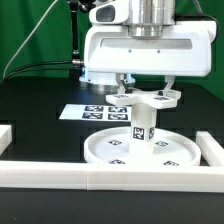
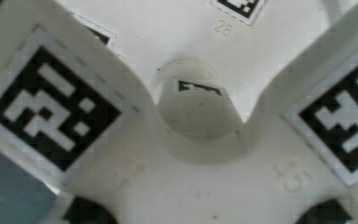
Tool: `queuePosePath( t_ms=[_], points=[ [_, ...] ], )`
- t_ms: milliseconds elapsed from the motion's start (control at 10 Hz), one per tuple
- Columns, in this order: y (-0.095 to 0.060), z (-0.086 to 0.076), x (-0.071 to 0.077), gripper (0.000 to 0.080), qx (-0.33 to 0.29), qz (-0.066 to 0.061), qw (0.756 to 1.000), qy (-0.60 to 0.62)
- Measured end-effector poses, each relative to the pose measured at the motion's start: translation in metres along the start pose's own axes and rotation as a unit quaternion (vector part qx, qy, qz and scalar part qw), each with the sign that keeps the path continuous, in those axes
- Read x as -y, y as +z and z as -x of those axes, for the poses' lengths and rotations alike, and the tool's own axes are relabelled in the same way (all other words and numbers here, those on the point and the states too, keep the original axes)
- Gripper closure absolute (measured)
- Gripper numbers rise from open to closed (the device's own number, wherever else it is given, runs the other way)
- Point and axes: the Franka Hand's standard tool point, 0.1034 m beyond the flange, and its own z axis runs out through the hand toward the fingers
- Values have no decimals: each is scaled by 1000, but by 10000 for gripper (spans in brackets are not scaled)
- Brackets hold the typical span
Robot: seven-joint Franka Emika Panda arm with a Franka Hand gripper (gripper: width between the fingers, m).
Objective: Assemble round table
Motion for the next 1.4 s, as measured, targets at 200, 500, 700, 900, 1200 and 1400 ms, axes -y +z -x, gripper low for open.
queuePosePath(
  t_ms=[200,500,700,900,1200,1400],
  points=[
    [0,1,1,351,1,-3,998,61],
    [-1,0,0,351,11,-4,992,127],
    [0,1,2,351,14,-7,979,204],
    [0,2,3,351,17,-10,963,270],
    [0,3,5,351,22,-14,928,372],
    [0,4,6,351,27,-21,893,448]
  ],
)
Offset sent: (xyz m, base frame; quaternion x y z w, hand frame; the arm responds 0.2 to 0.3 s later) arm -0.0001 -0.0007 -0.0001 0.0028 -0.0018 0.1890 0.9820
